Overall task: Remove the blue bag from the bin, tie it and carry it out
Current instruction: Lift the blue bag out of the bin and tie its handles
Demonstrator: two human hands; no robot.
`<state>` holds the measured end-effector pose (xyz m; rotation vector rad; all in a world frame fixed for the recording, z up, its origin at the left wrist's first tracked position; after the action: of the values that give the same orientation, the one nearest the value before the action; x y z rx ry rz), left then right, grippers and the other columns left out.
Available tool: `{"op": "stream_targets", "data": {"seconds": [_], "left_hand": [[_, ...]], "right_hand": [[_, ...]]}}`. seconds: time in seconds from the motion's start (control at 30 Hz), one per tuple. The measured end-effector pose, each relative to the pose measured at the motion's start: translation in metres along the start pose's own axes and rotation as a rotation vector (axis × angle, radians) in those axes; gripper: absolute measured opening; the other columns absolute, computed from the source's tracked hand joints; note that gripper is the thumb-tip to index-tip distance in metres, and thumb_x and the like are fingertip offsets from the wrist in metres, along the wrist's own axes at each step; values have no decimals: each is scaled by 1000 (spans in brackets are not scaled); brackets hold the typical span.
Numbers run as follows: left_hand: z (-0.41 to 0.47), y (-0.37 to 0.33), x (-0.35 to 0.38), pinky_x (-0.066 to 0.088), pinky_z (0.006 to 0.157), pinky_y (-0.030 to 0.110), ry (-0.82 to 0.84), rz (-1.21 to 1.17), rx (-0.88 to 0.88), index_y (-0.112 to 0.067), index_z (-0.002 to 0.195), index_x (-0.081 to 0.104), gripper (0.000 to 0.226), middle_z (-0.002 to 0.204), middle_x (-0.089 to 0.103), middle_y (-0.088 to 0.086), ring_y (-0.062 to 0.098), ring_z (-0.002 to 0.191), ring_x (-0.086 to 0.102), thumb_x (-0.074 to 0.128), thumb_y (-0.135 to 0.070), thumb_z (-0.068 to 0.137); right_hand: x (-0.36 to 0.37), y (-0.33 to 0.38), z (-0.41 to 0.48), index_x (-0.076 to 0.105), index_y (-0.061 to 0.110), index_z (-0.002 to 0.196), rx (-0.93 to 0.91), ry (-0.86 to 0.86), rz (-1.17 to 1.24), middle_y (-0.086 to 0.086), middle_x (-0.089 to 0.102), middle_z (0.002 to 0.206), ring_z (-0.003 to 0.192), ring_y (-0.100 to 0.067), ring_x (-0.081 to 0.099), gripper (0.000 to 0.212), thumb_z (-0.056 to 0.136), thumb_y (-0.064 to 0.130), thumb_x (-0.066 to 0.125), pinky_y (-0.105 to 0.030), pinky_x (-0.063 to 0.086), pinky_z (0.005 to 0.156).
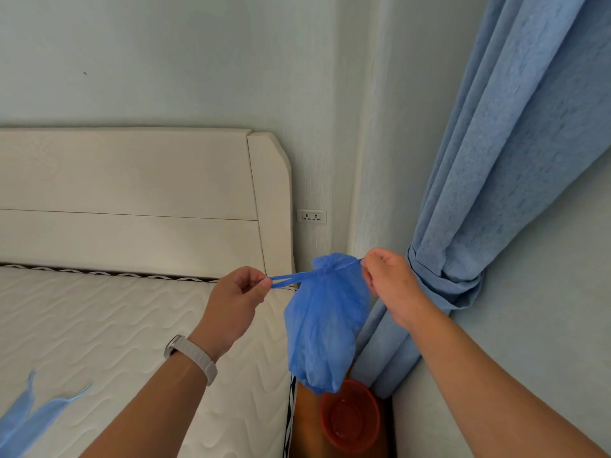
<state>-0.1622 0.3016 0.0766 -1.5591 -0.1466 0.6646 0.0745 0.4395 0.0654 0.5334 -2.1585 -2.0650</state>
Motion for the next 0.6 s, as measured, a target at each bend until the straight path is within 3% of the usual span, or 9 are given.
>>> {"op": "stream_targets", "data": {"seconds": [0.1,0.27,0.4,0.53,0.6], "left_hand": [[2,12,-5,35,46,15,-62,78,2,-14,71,59,18,58,53,-1,3,47,41,60,-13,89],[8,36,-18,38,56,32,-120,88,-43,-15,74,57,16,64,56,4,18,59,46,59,-13,90],[10,47,-31,44,63,36,-215,85,-80,-18,76,57,16,69,61,7,21,64,55,57,-14,91],[15,37,-30,43,58,29,-221,55,-53,-16,78,53,16,71,61,9,-2,53,56,52,-15,94],[17,20,-28,43,56,18,-223,-1,5,-17,77,53,18,69,59,7,-2,50,53,52,-13,94]], "right_hand": [[-12,-5,9,43,12,60,9,-46,4,-3,36,56,52,-14,29,23,82,9,47,-30,24,50],[-33,-16,22,36,25,46,45,-138,-26,7,34,47,46,-10,27,37,80,13,46,-28,23,45],[-50,-29,24,38,23,54,90,-257,-26,7,33,46,45,-11,27,27,78,15,46,-30,24,46],[-51,-18,22,36,21,54,-2,-242,-121,1,35,52,45,-10,28,28,78,18,49,-27,25,43],[-41,1,19,38,17,55,-115,-175,-190,5,36,50,44,-6,29,26,78,19,51,-24,27,41]]}}
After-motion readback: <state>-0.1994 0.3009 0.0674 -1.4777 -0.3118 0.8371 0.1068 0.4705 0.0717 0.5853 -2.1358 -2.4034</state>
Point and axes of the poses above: each hand's wrist, its own z-axis towards the middle knuckle, its own x-axis out of the palm, y = z × x, the point moved 8 cm from there along z, towards the middle knuckle
